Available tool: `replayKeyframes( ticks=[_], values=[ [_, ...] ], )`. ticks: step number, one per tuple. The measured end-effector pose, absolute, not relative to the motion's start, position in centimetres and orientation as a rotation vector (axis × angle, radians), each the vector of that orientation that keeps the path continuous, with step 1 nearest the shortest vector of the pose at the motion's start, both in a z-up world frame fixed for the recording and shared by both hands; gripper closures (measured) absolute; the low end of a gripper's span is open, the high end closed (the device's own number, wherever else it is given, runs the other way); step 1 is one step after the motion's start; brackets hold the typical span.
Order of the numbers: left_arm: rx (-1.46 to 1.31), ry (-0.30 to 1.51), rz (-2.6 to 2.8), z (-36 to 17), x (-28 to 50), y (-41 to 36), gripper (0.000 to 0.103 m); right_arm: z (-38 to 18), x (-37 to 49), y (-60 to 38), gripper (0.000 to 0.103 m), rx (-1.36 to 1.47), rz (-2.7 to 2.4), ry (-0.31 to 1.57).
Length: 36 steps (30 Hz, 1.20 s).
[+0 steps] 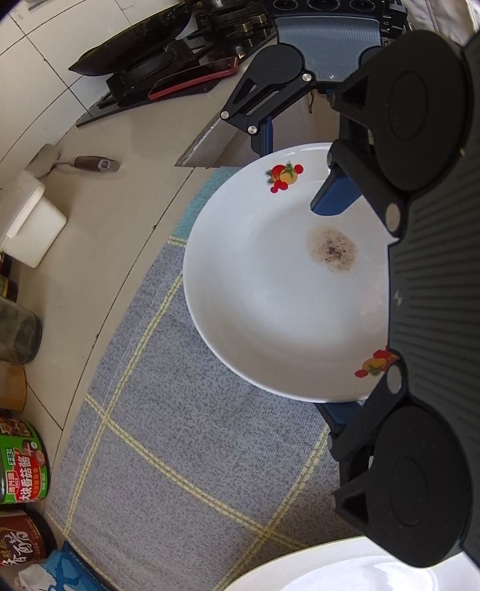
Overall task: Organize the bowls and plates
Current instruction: 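Lift the stained plate with the left gripper toward the condiment jars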
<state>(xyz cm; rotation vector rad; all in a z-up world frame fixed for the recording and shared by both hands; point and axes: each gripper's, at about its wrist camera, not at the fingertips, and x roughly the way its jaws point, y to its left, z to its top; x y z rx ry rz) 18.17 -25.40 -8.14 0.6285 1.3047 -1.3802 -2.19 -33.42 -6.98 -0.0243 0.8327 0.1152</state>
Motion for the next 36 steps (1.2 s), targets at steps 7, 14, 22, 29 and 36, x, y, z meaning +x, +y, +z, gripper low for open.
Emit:
replayKeyframes(
  ticks=[7,14,22,29,36],
  values=[
    [0.603,1.281,-1.376,-7.1,18.5,-25.3,0.006,-6.2,-1.9,-33.9,0.0,-0.017,0.118,0.823],
    [0.57,1.232,-1.367,-5.7,19.9,-26.0,0.006,-5.6,-0.4,-35.1,0.0,-0.057,0.114,0.803],
    [0.554,1.172,-1.355,-5.1,22.2,-28.6,0.006,-5.7,2.6,-37.4,0.0,-0.066,0.102,0.782],
    [0.537,1.133,-1.345,-5.6,24.4,-31.0,0.006,-6.5,5.3,-39.5,0.0,-0.062,0.078,0.782],
    [0.53,1.123,-1.341,-6.7,25.5,-32.5,0.006,-7.7,6.6,-40.7,0.0,-0.055,0.058,0.803]
  ],
)
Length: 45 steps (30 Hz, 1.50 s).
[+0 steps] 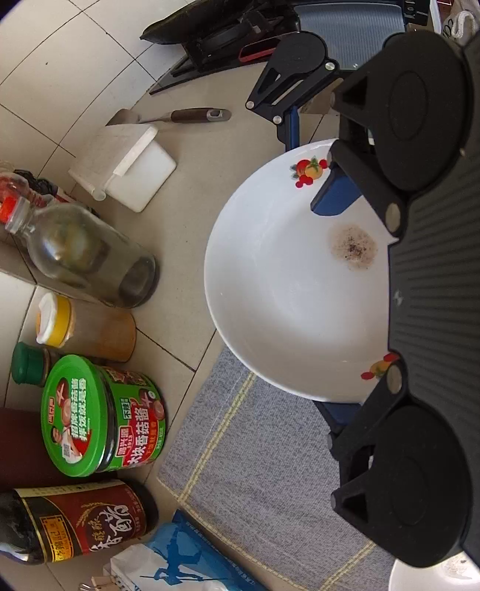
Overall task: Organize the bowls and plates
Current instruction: 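Lift the stained plate with the left gripper toward the condiment jars, then lower the stained plate onto the towel by the jars, open left gripper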
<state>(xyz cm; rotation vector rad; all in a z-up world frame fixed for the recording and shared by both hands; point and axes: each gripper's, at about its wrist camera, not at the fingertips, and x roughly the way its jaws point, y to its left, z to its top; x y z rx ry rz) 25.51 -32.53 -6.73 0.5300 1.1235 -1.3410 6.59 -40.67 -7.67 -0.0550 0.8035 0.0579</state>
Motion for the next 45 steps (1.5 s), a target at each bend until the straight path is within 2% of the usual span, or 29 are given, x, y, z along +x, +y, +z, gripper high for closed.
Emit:
replayKeyframes(
  ticks=[19,36,45],
  values=[
    [0.553,1.094,-1.305,-8.3,25.7,-33.4,0.006,-8.2,7.1,-41.1,0.0,-0.052,0.037,0.822],
    [0.559,0.774,-1.201,-1.9,20.7,-27.1,0.005,-5.0,2.0,-40.4,0.0,0.08,-0.008,0.756],
    [0.385,0.736,-1.112,0.1,15.3,-21.5,0.005,-3.7,-0.3,-38.1,0.0,0.034,0.036,0.722]
  ],
)
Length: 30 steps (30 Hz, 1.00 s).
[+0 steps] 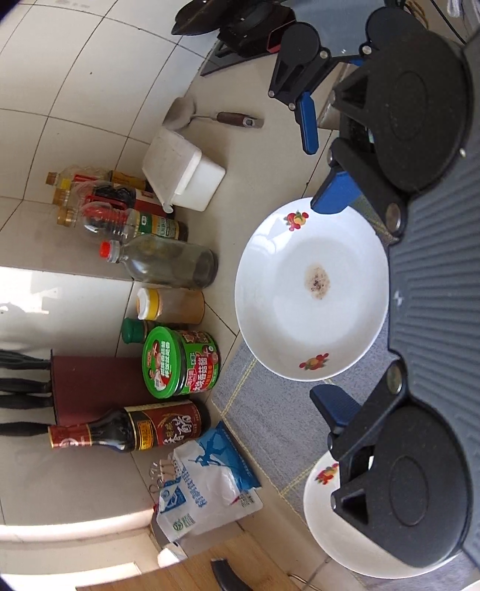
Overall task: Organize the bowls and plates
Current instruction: 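Lower the stained plate onto the towel by the jars, open left gripper, then move the left gripper back to the large flower-print plate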
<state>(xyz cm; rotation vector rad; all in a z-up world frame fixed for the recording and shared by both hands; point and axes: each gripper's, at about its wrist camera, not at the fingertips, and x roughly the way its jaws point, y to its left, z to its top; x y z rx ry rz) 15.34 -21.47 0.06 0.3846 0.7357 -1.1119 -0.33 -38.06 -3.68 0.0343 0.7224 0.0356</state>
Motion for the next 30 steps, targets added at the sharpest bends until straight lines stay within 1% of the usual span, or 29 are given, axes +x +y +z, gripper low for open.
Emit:
replayKeyframes(
  ticks=[6,14,21,30],
  values=[
    [0.332,0.682,-0.981,0.6,11.1,-18.2,0.005,-3.9,-1.9,-36.3,0.0,0.025,0.097,0.721],
    [0.277,0.698,-0.825,-0.4,6.2,-14.2,0.005,-4.3,-3.2,-34.3,0.0,0.001,0.187,0.726],
    [0.214,0.74,-0.692,-1.4,3.4,-10.2,0.005,-4.9,-3.3,-32.5,0.0,-0.024,0.285,0.731],
    [0.159,0.753,-0.519,-1.1,1.5,-5.2,0.005,-5.5,-2.6,-29.3,0.0,-0.067,0.421,0.733]
  ],
)
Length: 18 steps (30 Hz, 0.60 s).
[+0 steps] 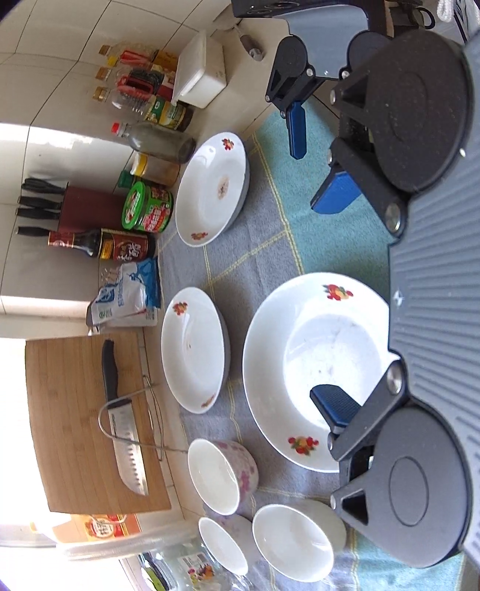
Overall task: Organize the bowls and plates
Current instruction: 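Move the left gripper back to the large flower-print plate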
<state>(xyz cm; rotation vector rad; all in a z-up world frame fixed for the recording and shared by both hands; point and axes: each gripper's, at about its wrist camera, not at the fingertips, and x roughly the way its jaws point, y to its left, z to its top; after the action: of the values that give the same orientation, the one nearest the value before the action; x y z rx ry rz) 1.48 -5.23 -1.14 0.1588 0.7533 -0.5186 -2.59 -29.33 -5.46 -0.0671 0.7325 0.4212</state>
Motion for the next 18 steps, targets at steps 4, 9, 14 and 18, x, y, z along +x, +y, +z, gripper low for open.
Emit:
replayKeyframes(
  ticks=[4,9,14,18],
  values=[
    [0.141,0.755,-0.467,-0.8,1.4,-3.5,0.005,-5.6,-1.7,-28.0,0.0,-0.08,0.462,0.734],
    [0.12,0.757,-0.415,-0.9,2.4,-0.9,0.005,-6.2,0.1,-25.7,0.0,-0.122,0.501,0.743],
    [0.1,0.764,-0.378,-0.8,4.1,1.4,0.005,-7.0,1.6,-23.8,0.0,-0.141,0.52,0.771],
    [0.088,0.778,-0.374,-1.2,5.1,2.7,0.005,-7.6,2.4,-22.3,0.0,-0.153,0.531,0.787]
  ],
)
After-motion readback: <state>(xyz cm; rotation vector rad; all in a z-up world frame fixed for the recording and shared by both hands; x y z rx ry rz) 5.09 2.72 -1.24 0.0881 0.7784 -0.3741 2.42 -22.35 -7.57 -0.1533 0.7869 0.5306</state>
